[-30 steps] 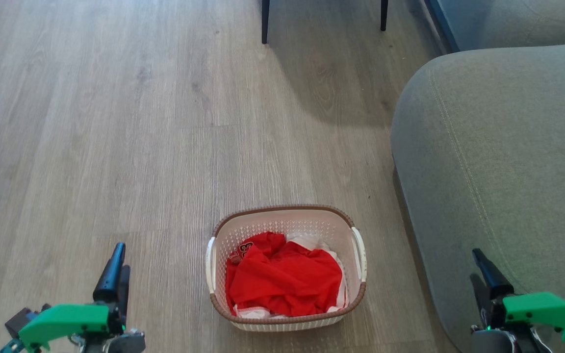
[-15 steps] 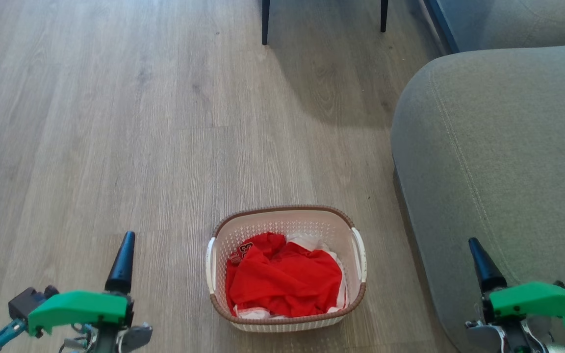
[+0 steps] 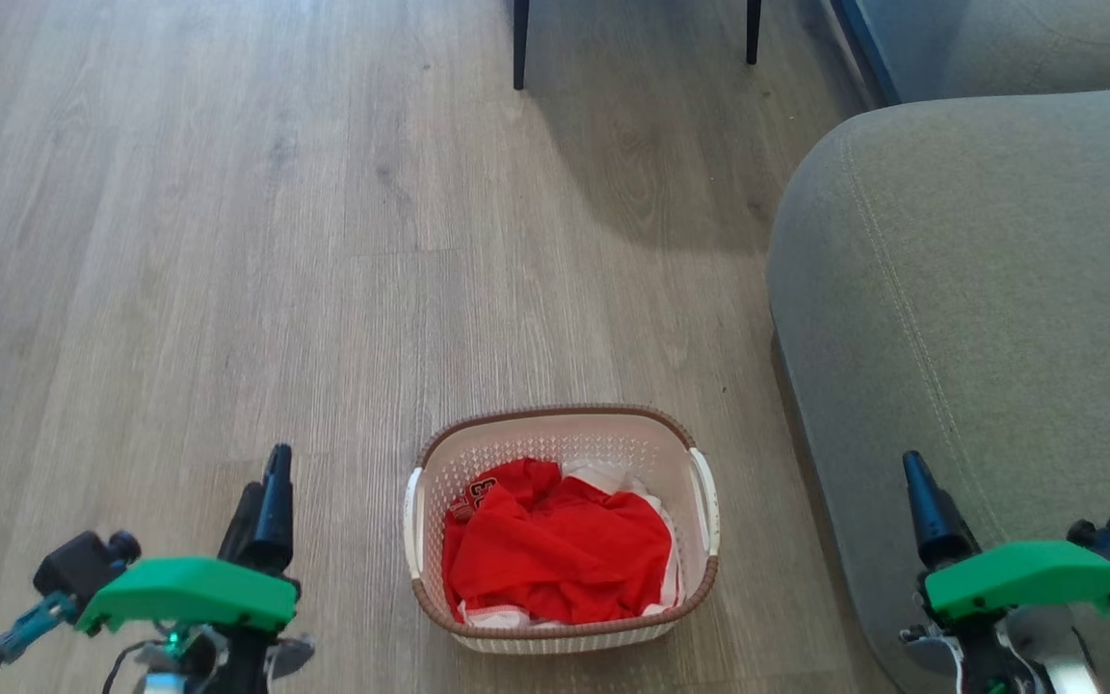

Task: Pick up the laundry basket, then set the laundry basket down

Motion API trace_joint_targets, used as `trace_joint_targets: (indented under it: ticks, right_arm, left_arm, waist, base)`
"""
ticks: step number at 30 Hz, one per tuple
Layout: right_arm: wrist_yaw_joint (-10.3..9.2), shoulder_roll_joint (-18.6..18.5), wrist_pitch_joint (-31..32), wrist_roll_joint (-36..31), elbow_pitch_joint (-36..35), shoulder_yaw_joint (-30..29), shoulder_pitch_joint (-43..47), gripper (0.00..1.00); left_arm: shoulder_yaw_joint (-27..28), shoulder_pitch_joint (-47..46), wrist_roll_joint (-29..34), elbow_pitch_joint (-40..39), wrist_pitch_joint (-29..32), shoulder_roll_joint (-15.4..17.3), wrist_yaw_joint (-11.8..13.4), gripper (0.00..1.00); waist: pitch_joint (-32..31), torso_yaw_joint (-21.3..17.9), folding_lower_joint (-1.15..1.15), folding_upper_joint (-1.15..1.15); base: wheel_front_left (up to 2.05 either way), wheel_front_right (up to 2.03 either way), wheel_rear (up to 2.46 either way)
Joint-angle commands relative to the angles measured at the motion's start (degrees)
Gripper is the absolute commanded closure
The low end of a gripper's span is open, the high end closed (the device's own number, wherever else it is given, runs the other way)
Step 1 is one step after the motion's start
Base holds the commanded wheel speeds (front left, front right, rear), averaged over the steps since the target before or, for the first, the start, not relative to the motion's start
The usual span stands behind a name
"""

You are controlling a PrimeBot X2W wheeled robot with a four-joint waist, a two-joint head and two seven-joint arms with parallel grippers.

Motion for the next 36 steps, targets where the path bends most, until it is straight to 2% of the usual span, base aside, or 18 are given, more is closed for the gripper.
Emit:
trace_joint_targets:
  ticks: [1,12,36]
  right_arm:
    - [-0.04,-0.56,-0.81,-1.82,-2.47,0.93,-2.28,0.0]
    - [-0.04,-0.64,-2.65,-10.58,-2.84,1.9,-2.09,0.0]
    - [-0.06,-0.81,-6.68,-27.55,-2.72,5.2,-2.05,0.0]
  left_arm:
    - [0.49,-2.22,2.02,-2.6,-0.89,0.42,0.43,0.0]
    - [-0.65,-1.29,12.94,-3.24,-2.76,0.96,2.18,0.0]
    - [-4.28,0.45,30.37,-2.89,-6.83,2.43,5.55,0.0]
  waist:
    - [0.0,-0.03,0.0,0.0]
    - [-0.05,-0.13,0.0,0.0]
    - [-0.67,-0.25,0.0,0.0]
  base:
    - [0.0,0.0,0.0]
    - [0.0,0.0,0.0]
    - [0.0,0.0,0.0]
